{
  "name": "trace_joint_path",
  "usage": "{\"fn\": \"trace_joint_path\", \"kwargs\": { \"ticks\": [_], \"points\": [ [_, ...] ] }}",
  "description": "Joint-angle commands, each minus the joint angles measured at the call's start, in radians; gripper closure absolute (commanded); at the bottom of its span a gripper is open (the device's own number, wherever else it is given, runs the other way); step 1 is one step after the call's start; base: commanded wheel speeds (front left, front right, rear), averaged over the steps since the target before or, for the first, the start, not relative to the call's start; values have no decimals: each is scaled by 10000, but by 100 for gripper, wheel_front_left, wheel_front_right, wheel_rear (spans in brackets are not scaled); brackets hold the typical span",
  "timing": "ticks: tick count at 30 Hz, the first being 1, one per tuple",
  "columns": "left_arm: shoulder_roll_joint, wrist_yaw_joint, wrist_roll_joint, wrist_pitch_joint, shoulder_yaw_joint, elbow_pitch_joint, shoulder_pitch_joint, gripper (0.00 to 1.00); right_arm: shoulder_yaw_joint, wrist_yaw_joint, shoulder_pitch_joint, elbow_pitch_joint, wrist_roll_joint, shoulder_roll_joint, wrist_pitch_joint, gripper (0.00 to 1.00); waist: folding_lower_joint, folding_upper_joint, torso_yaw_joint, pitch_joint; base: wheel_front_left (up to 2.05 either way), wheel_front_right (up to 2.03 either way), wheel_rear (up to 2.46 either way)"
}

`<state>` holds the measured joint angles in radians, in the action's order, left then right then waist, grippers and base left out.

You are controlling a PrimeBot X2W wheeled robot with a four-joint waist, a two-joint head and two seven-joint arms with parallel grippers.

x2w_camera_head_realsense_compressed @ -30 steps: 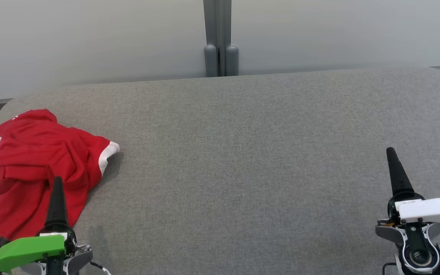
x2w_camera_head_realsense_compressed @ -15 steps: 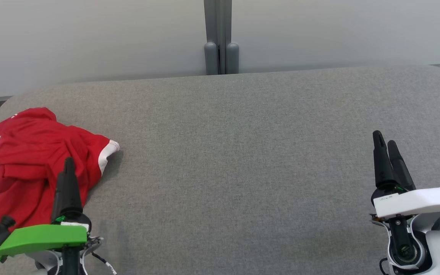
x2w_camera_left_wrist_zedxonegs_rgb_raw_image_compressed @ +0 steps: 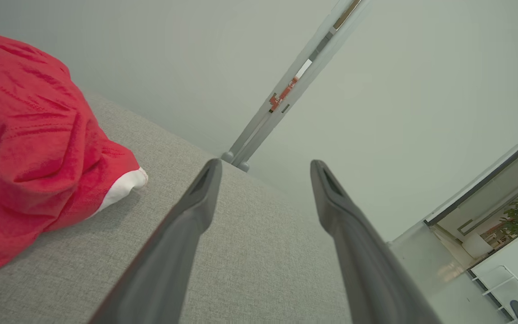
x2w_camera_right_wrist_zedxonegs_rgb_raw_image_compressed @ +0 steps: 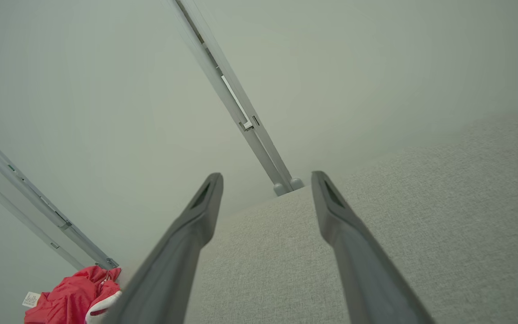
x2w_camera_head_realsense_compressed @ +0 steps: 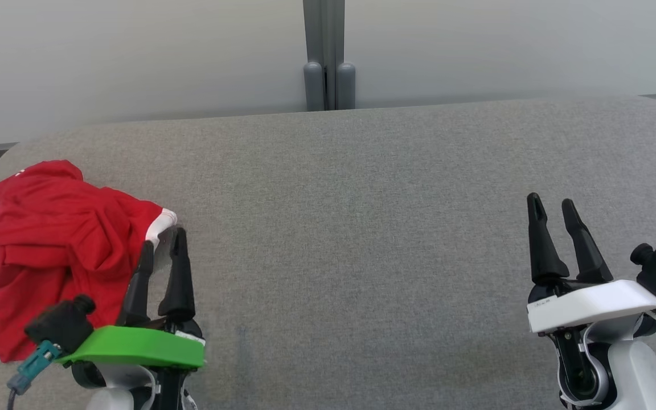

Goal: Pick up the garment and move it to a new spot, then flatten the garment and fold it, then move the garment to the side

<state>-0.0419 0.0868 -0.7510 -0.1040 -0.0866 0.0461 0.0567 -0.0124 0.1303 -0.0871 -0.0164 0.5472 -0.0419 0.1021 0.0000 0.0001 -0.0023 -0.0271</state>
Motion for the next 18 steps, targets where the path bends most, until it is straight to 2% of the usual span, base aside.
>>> {"fn": "trace_joint_path", "kwargs": {
  "ticks": [1, 5, 11, 18],
  "points": [
    [-66, -53, 481, -106, -143, -123, 49, 0, 55, 3, -82, 191, -379, -59, 133, 0, 0, -1, -8, 4, 0, 0, 0],
    [-71, -184, 1553, -231, -526, -42, 61, 0, 128, 4, -42, 194, -1039, -63, 248, 0, 0, -1, -31, 17, 0, 0, 0],
    [-208, -503, 2601, -386, -1028, 131, 59, 0, 170, 4, 31, 62, -2055, -67, 409, 0, 0, -1, -64, 27, 0, 0, 0],
    [-538, -1179, 3531, -572, -1720, 61, 235, 0, 100, 3, 22, 97, -2936, -72, 595, 0, 0, -1, -75, 8, 0, 0, 0]
  ]
}}
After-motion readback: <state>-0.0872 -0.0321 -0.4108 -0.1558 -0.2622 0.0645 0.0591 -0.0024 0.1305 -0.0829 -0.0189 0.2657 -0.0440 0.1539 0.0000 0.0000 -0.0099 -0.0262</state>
